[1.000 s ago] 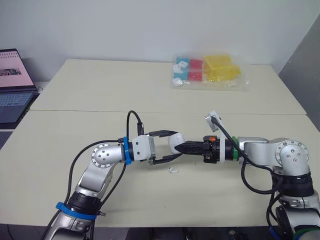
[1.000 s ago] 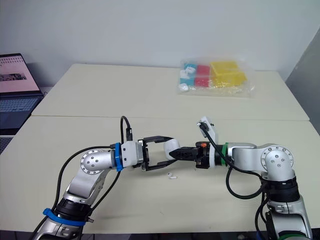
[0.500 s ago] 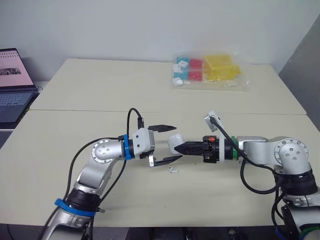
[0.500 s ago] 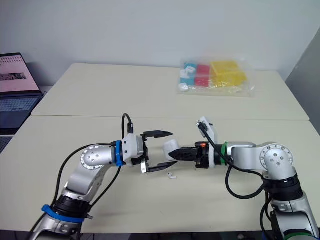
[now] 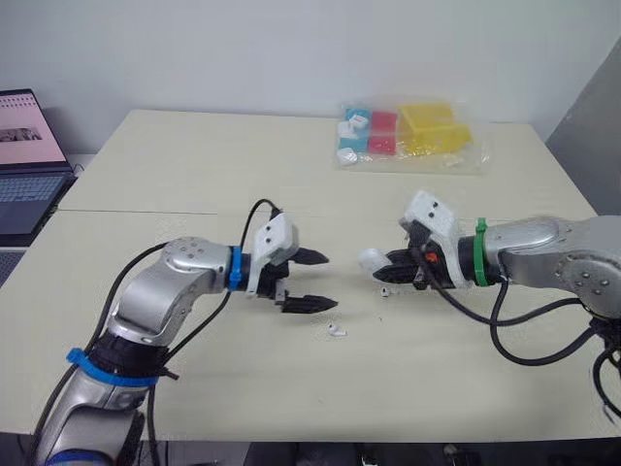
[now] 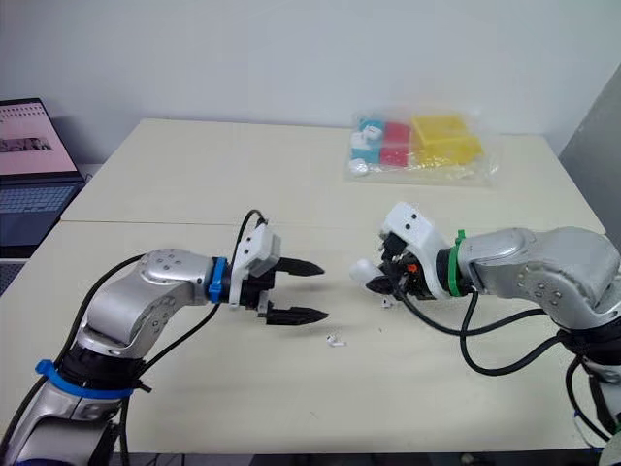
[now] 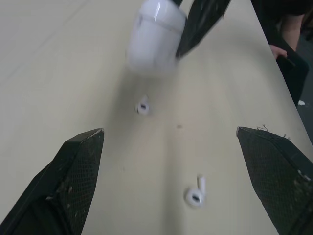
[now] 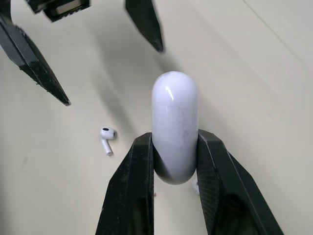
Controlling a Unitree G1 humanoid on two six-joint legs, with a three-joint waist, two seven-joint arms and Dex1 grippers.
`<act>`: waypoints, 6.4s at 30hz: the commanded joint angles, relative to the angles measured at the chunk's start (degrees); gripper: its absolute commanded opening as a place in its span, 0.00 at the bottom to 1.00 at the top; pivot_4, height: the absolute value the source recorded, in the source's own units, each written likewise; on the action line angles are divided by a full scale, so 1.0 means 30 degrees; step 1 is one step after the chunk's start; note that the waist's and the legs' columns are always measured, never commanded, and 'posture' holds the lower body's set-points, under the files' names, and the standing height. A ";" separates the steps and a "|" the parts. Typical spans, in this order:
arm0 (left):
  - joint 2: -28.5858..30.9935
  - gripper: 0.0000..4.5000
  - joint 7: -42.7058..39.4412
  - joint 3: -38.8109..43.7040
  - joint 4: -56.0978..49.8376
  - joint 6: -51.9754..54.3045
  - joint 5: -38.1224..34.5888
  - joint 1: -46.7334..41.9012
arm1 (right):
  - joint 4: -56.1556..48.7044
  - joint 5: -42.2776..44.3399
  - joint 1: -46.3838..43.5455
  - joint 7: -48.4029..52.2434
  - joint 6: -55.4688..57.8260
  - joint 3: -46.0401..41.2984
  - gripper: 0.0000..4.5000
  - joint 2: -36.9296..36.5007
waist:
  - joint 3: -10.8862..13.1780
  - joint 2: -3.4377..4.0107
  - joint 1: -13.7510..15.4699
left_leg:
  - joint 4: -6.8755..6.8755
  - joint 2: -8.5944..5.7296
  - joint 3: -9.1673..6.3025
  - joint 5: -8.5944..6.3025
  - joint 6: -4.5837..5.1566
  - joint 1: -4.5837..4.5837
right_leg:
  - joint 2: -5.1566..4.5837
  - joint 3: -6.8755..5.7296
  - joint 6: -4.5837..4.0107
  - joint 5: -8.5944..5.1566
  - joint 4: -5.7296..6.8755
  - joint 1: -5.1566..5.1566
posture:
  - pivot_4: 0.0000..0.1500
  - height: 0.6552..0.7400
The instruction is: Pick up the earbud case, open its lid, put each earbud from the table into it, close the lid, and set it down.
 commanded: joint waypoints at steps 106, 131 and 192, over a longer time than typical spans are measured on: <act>-0.4201 0.18 0.0438 0.0588 0.2100 -0.9016 0.1226 0.4314 | -0.1002 -0.8866 0.3221 0.8130 -0.6128 -0.6105 1.00 0.2333 | 0.0001 -0.0003 0.0017 | 0.0093 0.0002 0.0027 0.0028 0.0005 0.0166 | 0.0019 0.0034 -0.0152 0.0055 0.0301 0.0037 | 1.00 1.00; -0.1995 0.18 0.2321 0.3288 0.0525 -0.8925 0.1426 0.6597 | 0.7575 -1.4037 0.2811 0.9155 -0.8938 0.1402 1.00 0.3945 | 0.0003 -0.0005 -0.0040 | 0.0078 0.0011 0.0038 0.0027 0.0006 0.0144 | 0.0019 0.0041 -0.0184 0.0057 0.0292 0.0008 | 1.00 1.00; -0.1738 0.18 0.2807 0.3010 -0.0744 -0.8542 0.1255 0.8725 | -0.1934 -1.3036 1.0187 1.2760 -0.4981 -0.4499 0.63 -0.5022 | 0.0008 0.0001 0.0037 | 0.0067 0.0025 0.0050 0.0025 0.0001 0.0208 | -0.0013 0.0042 -0.0099 0.0000 0.0295 0.0045 | 1.00 1.00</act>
